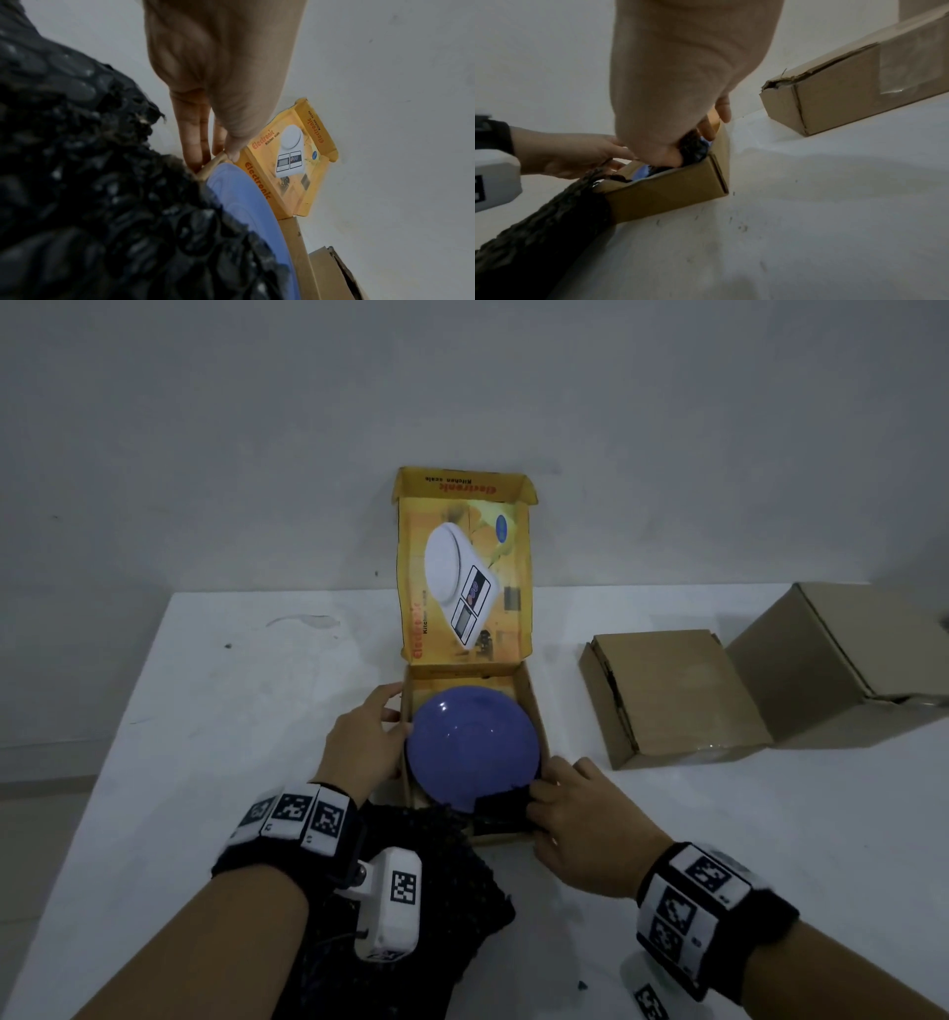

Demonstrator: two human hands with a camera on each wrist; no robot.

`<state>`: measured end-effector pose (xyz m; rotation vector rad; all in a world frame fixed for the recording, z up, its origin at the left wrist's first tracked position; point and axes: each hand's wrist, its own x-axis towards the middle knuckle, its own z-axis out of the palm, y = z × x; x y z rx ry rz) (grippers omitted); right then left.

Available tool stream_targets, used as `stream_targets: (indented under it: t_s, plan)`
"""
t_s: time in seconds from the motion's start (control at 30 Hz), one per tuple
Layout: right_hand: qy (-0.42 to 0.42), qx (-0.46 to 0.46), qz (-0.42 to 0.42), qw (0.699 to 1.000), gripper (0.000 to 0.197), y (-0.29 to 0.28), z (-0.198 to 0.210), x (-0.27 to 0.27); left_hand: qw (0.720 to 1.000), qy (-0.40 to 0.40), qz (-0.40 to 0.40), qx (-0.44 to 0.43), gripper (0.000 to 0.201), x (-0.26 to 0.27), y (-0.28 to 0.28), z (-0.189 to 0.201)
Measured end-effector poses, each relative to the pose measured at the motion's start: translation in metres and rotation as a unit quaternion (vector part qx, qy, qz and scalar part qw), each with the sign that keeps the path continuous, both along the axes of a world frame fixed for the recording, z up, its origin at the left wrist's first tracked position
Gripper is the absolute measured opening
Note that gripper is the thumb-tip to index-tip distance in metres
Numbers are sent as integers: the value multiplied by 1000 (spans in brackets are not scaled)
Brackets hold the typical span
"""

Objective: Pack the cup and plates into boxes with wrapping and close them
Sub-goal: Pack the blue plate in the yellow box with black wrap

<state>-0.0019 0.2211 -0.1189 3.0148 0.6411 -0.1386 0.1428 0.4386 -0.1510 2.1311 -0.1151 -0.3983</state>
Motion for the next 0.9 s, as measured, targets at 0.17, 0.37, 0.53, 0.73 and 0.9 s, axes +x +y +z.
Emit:
stream_targets:
  t_s: [0.17,0.37,0.53,0.73,0.9]
  plan:
    - [-3,-41,-44,998,11,7,1,13,997,-34,-40,54,53,-4,-1,3]
    - [29,17,-24,999,37,18,-5,30,994,-18,-78,71,59,-6,4,1]
    - [182,-2,-48,982,24,13,4,33,996,-1,-70,53,58,-3,4,1]
    - [69,-123,38,989,10,12,8,27,995,9,-77,63,59,-4,5,5]
    - [9,156,-133,979,33,35,16,25,992,40,-108,48,66,-2,8,9]
